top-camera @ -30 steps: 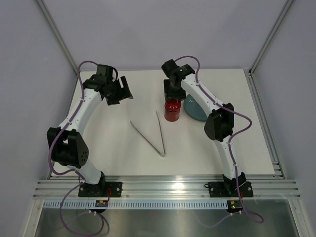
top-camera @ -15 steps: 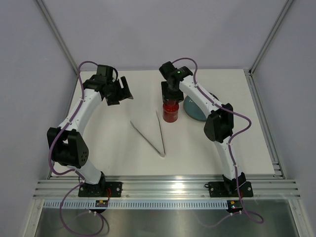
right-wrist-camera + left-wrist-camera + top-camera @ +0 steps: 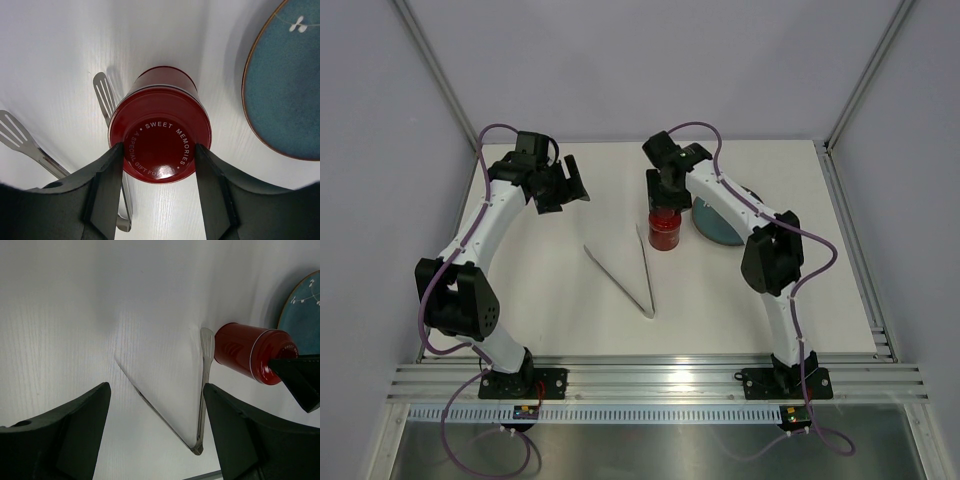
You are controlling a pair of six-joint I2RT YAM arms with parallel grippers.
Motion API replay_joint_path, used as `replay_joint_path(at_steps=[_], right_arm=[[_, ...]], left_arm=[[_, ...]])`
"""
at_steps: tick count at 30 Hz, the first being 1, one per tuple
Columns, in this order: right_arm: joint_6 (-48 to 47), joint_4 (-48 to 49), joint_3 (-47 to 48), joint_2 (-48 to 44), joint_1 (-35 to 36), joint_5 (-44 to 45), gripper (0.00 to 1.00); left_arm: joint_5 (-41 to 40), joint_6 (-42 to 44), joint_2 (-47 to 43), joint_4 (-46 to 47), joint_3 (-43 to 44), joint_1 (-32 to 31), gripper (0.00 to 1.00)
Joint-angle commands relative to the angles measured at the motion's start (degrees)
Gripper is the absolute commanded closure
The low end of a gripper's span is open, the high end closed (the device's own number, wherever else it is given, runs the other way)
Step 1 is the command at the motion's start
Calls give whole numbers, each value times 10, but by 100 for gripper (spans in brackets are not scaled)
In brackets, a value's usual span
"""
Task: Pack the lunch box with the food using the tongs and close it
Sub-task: Close the box lid on the packing box.
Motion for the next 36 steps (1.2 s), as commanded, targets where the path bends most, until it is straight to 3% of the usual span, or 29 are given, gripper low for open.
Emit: replay_joint_path(at_steps=[1, 8, 16, 20, 26, 31, 36], right_arm=[[18, 22, -67, -15, 12, 3, 89], [26, 49, -111, -35, 17, 13, 85], [23, 48, -68, -70, 17, 13, 50], [20, 39, -21, -83, 17, 20, 39], [29, 66, -41, -143, 11, 38, 36], [27, 73, -65, -143, 0, -8, 49], [35, 84, -100, -150, 0, -21, 49]], left_arm=[[0, 8, -24, 23, -6, 0, 21], [3, 6, -25, 24, -3, 0, 21], [17, 1, -31, 29, -2, -2, 21], [18, 0, -30, 31, 3, -15, 21], [7, 6, -15, 18, 34, -47, 23], [4, 5, -3, 13, 50, -58, 23], [-4, 4, -5, 11, 48, -58, 22]])
